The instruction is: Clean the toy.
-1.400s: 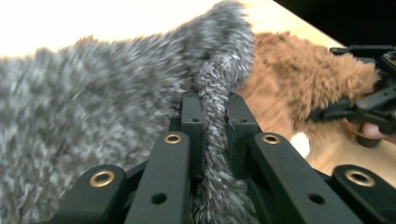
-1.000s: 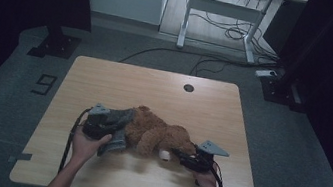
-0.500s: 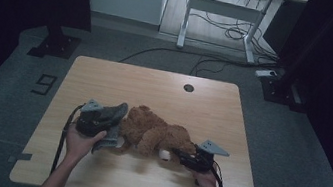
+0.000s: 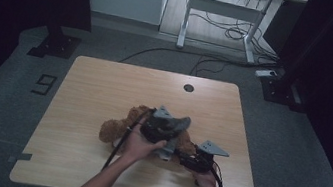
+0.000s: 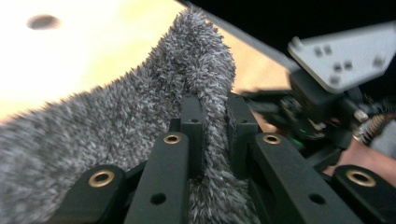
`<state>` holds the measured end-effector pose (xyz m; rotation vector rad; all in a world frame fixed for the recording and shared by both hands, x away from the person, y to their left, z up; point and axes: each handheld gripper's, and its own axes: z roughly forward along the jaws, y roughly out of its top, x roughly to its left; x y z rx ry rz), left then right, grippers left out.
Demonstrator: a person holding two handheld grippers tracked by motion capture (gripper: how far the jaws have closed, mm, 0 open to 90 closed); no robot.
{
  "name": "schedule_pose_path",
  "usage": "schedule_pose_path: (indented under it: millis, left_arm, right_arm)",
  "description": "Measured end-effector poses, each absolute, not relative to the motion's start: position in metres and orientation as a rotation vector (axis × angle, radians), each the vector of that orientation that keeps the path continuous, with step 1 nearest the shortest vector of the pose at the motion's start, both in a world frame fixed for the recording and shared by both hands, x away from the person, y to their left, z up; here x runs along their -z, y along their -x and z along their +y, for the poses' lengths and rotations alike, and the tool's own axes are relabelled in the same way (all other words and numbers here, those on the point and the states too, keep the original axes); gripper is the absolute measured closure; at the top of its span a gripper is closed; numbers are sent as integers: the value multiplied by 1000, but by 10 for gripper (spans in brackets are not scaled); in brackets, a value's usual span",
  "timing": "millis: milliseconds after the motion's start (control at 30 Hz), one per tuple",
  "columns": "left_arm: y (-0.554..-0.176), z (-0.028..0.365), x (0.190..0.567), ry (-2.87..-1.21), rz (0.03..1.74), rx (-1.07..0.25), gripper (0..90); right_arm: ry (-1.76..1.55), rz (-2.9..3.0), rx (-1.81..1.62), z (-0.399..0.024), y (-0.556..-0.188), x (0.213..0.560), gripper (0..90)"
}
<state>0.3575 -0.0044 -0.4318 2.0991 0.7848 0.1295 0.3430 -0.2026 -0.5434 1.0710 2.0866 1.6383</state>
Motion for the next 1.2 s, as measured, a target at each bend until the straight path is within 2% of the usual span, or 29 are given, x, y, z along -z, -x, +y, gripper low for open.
schedule_pose_path:
  millis: [33,100,233,333,467,600,767,1200]
  left_arm:
    - [-354,-19,445,-2160,775,-162,803]
    - [-354,-21,452,-2167,778,-171,803]
    - [-357,-7,455,-2115,820,-166,805]
    - [-361,17,452,-2110,879,-256,807]
    - [-367,52,455,-2040,926,-155,807]
    - [-361,76,449,-2014,941,-243,807]
    - [-360,111,463,-1967,1002,-203,807]
    - [-350,189,466,-1919,1143,-291,804]
  right_arm:
    - [-1068,2088,-1637,-202,-343,543,368]
    - [-1066,2090,-1636,-203,-343,543,368]
    - [-1069,2092,-1631,-202,-342,544,368]
    - [-1066,2085,-1635,-203,-343,544,368]
    - [-1055,2089,-1635,-201,-343,544,368]
    - [-1055,2090,-1633,-201,-343,544,368]
    - [-1052,2090,-1633,-201,-343,544,368]
    - [-1060,2089,-1641,-202,-343,544,368]
